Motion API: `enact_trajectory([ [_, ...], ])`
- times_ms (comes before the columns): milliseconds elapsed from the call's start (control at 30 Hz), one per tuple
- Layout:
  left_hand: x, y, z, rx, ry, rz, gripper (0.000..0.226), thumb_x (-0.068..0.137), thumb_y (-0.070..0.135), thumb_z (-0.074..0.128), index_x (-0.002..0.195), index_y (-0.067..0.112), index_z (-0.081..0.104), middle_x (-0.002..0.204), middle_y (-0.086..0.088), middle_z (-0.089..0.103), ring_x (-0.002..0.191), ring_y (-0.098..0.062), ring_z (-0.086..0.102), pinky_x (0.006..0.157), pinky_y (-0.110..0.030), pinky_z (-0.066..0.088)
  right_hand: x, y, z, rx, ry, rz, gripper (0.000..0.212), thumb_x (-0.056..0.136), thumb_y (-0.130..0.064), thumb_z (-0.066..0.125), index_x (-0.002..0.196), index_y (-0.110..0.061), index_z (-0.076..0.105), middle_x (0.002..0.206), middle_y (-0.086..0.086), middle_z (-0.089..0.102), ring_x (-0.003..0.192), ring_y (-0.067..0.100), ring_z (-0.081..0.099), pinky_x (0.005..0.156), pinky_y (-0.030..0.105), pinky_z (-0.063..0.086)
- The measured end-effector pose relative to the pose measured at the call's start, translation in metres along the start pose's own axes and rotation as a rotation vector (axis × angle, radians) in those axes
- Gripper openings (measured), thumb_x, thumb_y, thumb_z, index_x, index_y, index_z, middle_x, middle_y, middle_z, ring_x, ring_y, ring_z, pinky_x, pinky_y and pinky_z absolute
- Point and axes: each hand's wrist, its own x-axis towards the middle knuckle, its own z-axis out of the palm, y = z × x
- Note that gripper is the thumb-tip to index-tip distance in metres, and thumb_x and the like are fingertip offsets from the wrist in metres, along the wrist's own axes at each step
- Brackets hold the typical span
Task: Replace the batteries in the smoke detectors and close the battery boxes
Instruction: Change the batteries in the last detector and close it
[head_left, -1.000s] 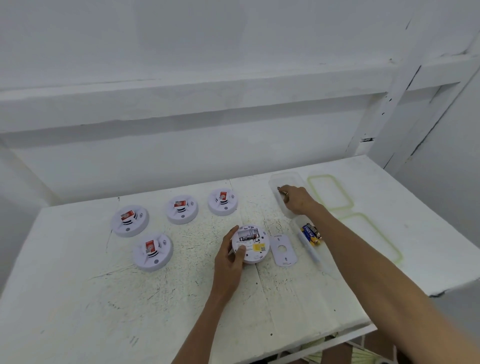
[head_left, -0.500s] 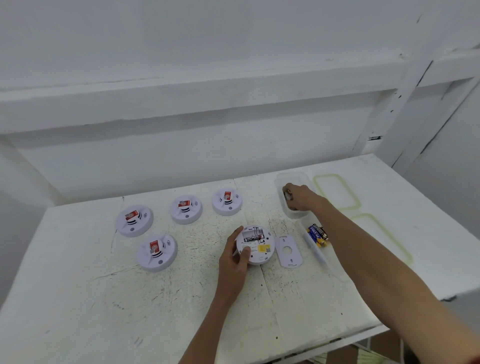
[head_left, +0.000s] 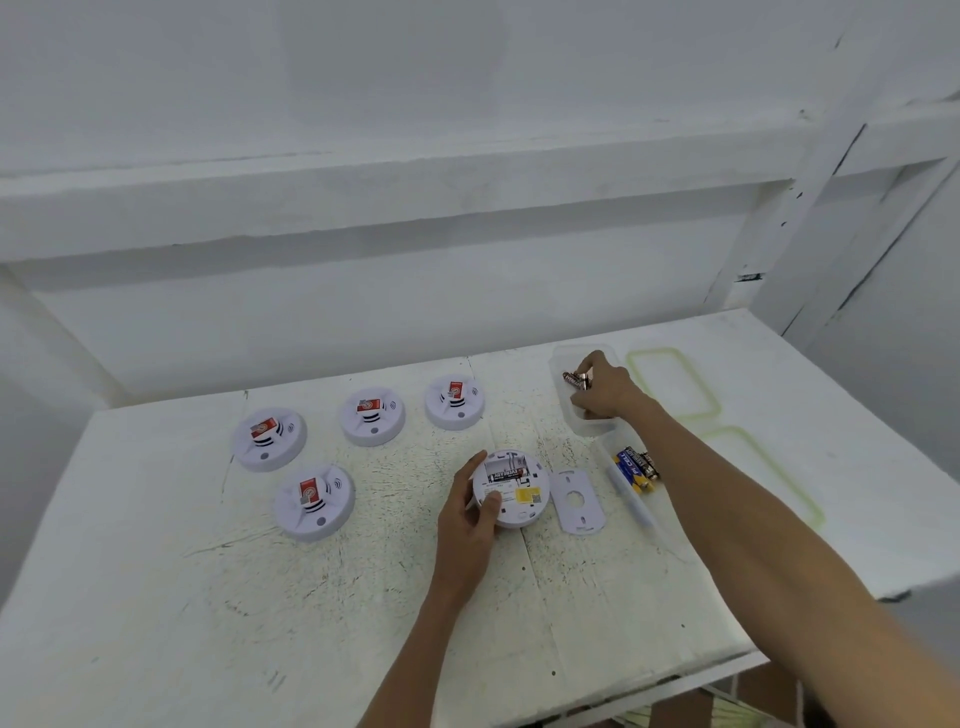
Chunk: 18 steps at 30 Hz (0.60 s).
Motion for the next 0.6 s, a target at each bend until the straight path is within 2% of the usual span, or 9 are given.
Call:
enact_trajectory([
  [33,0.0,0.0,0.0,0.002,0.0,0.001,0.046,0.106,0.01,0.055,0.146,0.033,0.053,0.144,0.009,0.061,0.124,-0.013,0.065,0.092,-0.039,0.062,0.0,0.0,0.001,0.051,0.011,0.018,0.034,0.087,-0.014,0.062,0.114,-0.019,0.042,0.092,0.013,0.059,0.063,0.024,0.058,0.052,0.03,0.049],
  [100,0.0,0.002,0.0,0.005,0.002,-0.001,0.047,0.106,0.009,0.054,0.146,0.033,0.052,0.144,0.009,0.061,0.123,-0.013,0.066,0.091,-0.039,0.062,0.0,0.001,0.004,0.087,0.036,0.015,0.025,0.092,-0.019,0.056,0.114,-0.019,0.044,0.095,0.015,0.063,0.072,0.028,0.061,0.066,0.038,0.055],
  [167,-0.001,0.001,-0.001,0.002,0.002,-0.003,0.047,0.106,0.009,0.054,0.146,0.033,0.052,0.143,0.008,0.061,0.122,-0.012,0.066,0.091,-0.039,0.062,-0.002,0.002,0.007,0.113,0.091,-0.012,0.019,0.095,-0.022,0.055,0.112,-0.019,0.047,0.091,0.016,0.063,0.072,0.03,0.058,0.072,0.043,0.056],
  [233,-0.002,0.002,-0.001,-0.001,0.001,-0.003,0.047,0.106,0.009,0.055,0.146,0.033,0.052,0.143,0.008,0.062,0.122,-0.012,0.066,0.091,-0.04,0.062,-0.007,0.002,0.006,0.121,0.148,-0.053,0.014,0.096,-0.025,0.055,0.108,-0.02,0.048,0.08,0.013,0.059,0.064,0.027,0.052,0.065,0.042,0.053],
  [367,-0.002,0.003,-0.001,-0.014,-0.001,-0.005,0.047,0.106,0.009,0.054,0.146,0.034,0.053,0.143,0.008,0.061,0.121,-0.013,0.066,0.088,-0.037,0.063,-0.025,-0.004,0.001,0.036,0.243,-0.174,0.012,0.099,-0.018,0.048,0.111,-0.014,0.049,0.063,0.0,0.05,0.053,0.018,0.043,0.05,0.03,0.034],
  [400,-0.002,0.004,-0.001,-0.014,0.0,-0.004,0.047,0.106,0.009,0.054,0.146,0.033,0.052,0.143,0.007,0.061,0.121,-0.012,0.066,0.087,-0.035,0.063,-0.03,-0.007,0.001,0.018,0.264,-0.202,0.013,0.101,-0.017,0.047,0.113,-0.012,0.049,0.063,-0.001,0.052,0.054,0.017,0.045,0.05,0.03,0.033],
  [533,-0.003,0.006,-0.001,-0.033,-0.005,-0.001,0.046,0.106,0.01,0.055,0.146,0.033,0.052,0.143,0.007,0.061,0.121,-0.011,0.066,0.082,-0.031,0.062,-0.057,-0.023,0.006,0.003,0.338,-0.274,0.018,0.104,-0.019,0.041,0.121,-0.012,0.044,0.088,0.011,0.07,0.072,0.028,0.061,0.064,0.039,0.051],
  [600,-0.004,0.006,-0.001,-0.03,-0.006,-0.001,0.046,0.106,0.011,0.055,0.146,0.034,0.052,0.143,0.007,0.061,0.121,-0.014,0.066,0.084,-0.034,0.063,-0.073,-0.033,0.013,-0.012,0.361,-0.301,0.022,0.105,-0.02,0.04,0.124,-0.011,0.043,0.09,0.007,0.067,0.075,0.027,0.06,0.063,0.037,0.045],
])
